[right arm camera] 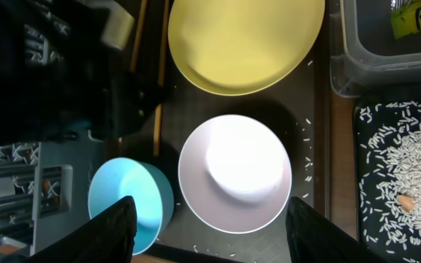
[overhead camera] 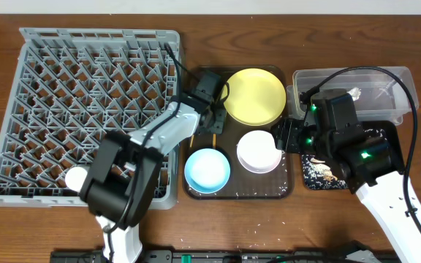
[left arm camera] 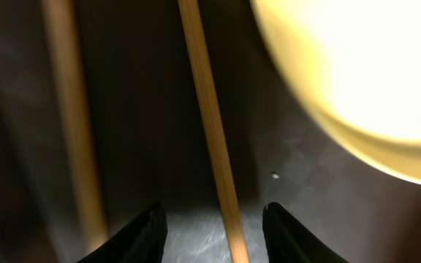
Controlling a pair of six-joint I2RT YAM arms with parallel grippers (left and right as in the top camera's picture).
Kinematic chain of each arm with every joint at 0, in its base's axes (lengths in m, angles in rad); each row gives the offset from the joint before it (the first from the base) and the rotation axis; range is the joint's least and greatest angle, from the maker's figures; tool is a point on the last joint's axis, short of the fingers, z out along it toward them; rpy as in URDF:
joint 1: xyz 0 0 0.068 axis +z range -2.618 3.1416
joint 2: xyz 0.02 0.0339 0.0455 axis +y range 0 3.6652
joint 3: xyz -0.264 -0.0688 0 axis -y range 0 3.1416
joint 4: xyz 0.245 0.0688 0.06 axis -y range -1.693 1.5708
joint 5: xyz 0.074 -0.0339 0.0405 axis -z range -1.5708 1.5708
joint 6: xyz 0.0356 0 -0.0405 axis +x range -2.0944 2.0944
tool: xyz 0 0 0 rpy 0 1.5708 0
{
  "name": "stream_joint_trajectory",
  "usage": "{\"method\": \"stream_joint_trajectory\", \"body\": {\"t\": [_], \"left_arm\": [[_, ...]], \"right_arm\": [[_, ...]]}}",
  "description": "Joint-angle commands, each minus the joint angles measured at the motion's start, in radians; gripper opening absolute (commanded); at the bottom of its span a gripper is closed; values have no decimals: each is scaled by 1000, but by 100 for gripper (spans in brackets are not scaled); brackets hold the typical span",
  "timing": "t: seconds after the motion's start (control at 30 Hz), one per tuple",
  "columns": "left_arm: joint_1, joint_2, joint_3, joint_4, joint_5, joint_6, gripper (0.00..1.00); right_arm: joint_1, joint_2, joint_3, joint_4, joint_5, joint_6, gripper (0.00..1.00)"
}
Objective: Sort waste into correct bins and load items into the dishwasher
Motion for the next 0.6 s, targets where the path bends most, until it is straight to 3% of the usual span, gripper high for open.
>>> {"method": "stream_joint_trajectory", "body": {"t": [0.0,0.07,0.17,0.3,0.57], "left_arm": [[-8,55,7,1,18,-10,40],[-8,66,7,1,19,-23,32],[-7,63,7,0,19,-69,9],[-5,1,9,-24,18,-81,8],[51,-351,17,-203,-133,-69,8]], "right_arm": [[-5,1,12,-2,-2,-11,63],[-4,1,12,-3,-2,-12,63],[-4,1,12,-9,-2,-11,63],[-4,1,12,-18,-2,-11,63],[-4,1,12,-28,-2,-11,63]]}}
